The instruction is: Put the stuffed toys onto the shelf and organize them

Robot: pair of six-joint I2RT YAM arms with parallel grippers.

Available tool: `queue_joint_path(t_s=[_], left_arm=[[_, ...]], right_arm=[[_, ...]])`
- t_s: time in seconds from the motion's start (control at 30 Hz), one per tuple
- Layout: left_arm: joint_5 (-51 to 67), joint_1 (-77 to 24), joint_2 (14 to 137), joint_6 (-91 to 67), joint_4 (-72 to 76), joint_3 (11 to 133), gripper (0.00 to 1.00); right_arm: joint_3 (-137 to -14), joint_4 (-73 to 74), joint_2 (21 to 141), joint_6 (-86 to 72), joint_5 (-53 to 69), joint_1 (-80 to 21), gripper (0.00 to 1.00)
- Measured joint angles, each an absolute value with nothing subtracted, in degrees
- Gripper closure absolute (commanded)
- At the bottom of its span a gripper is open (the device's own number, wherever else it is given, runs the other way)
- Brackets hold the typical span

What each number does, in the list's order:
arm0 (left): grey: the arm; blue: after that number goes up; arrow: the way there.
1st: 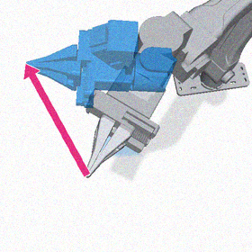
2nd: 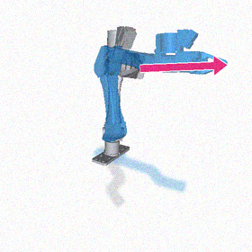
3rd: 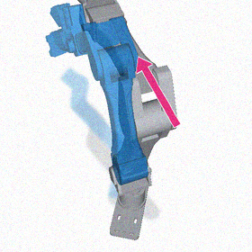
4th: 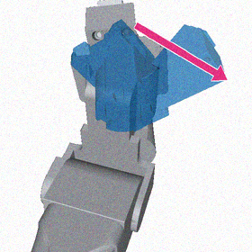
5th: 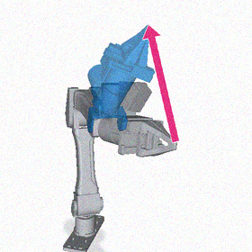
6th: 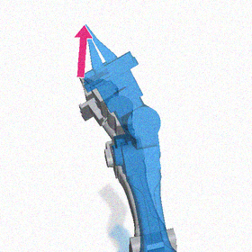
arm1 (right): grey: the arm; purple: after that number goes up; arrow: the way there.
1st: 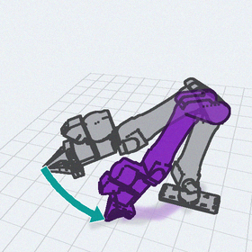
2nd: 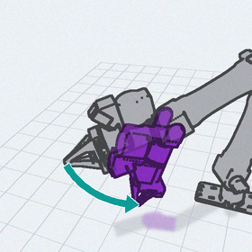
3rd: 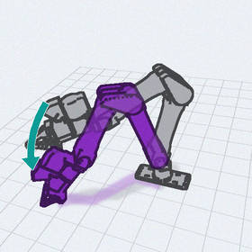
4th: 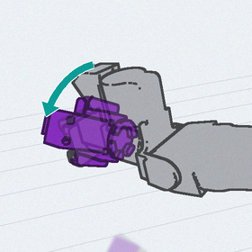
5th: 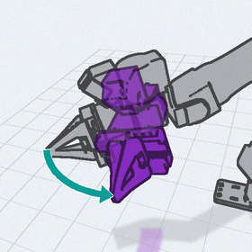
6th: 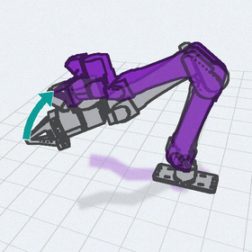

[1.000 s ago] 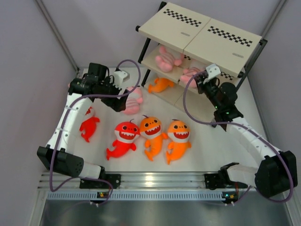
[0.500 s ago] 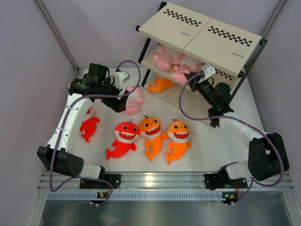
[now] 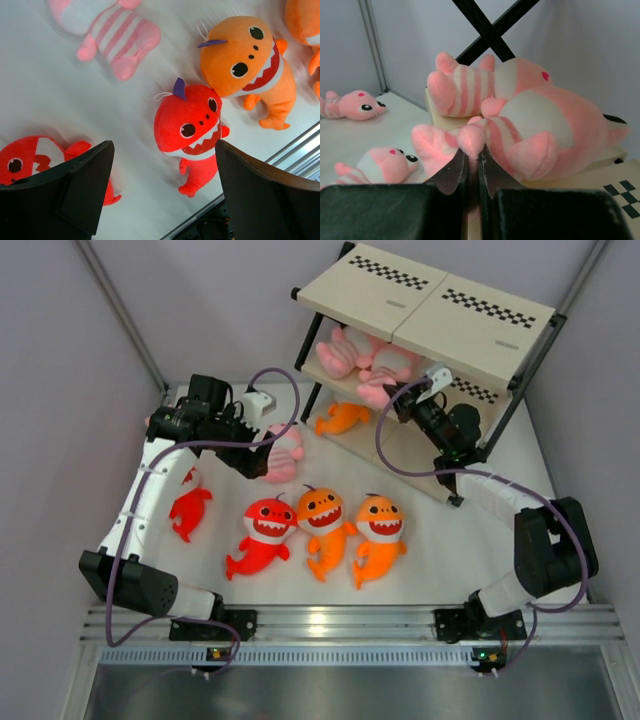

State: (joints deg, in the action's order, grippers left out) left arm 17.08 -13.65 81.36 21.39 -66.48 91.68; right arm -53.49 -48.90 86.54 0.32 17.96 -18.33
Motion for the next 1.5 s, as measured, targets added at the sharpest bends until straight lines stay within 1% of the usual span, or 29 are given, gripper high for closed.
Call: queue_joint_path(t_s=[0.2, 0.23, 0.3, 0.33, 0.4, 0.53, 0.7, 0.77, 0.8, 0.97, 1.07, 1.1, 1.13, 1.33, 1.5], left_arm=[[17.08, -13.65, 81.36, 21.54, -66.48, 91.68, 0.12], [17.08, -13.65, 81.36, 21.56, -66.48, 91.68, 0.12], [17.08, -13.65, 81.36, 21.56, -66.48, 91.68, 0.12], [17.08, -13.65, 81.36, 21.58, -66.48, 91.68, 0.12], [17.08, -13.65, 81.36, 21.61, -66.48, 91.57, 0.12], [17.10, -13.65, 81.36, 21.67, -66.46, 91.15, 0.12], [17.28, -13.65, 81.36, 21.98, -66.46, 90.96, 0.12], [17.32, -13.65, 81.36, 22.02, -66.46, 90.94, 0.12], [17.32, -13.65, 81.36, 22.15, -66.46, 90.94, 0.12], [17.28, -13.65, 81.36, 22.48, -66.43, 90.11, 0.12], [17.04, -13.65, 81.36, 22.70, -66.41, 89.21, 0.11], [16.97, -13.65, 81.36, 22.79, -66.39, 88.86, 0.11], [16.82, -13.65, 81.36, 22.90, -66.41, 88.44, 0.11], [15.94, -13.65, 81.38, 23.75, -65.91, 86.59, 0.11], [14.94, -13.43, 81.95, 23.92, -64.27, 86.32, 0.10]], right_arm=[[-52.29, -51.68, 86.80, -0.69, 14.57, -19.66, 1.00], [-52.03, -52.16, 86.83, -0.89, 14.11, -19.77, 0.98], [-52.01, -52.56, 86.94, -1.28, 13.34, -19.77, 0.88], [-52.01, -52.53, 86.94, -1.45, 13.15, -19.77, 0.77], [-52.01, -52.53, 86.94, -1.76, 12.80, -19.79, 0.64], [-50.92, -52.27, 86.11, -2.20, 11.33, -20.10, 0.48], [-47.83, -49.34, 82.26, -2.26, 8.40, -20.23, 0.36], [-47.13, -47.79, 80.84, -2.20, 7.55, -20.25, 0.30], [-47.11, -47.07, 80.42, -2.17, 7.29, -20.25, 0.26], [-46.85, -43.29, 78.24, -1.93, 6.92, -20.43, 0.19], [-46.83, -41.19, 76.62, -1.52, 6.94, -20.53, 0.09], [-46.83, -40.51, 76.03, -1.39, 6.92, -20.56, 0.04], [-46.83, -39.64, 75.29, -1.19, 6.87, -20.60, 0.02], [-46.83, -32.34, 69.43, 0.32, 5.28, -21.91, 0.01], [-47.20, -23.14, 64.23, 2.48, 2.57, -24.40, 0.01]])
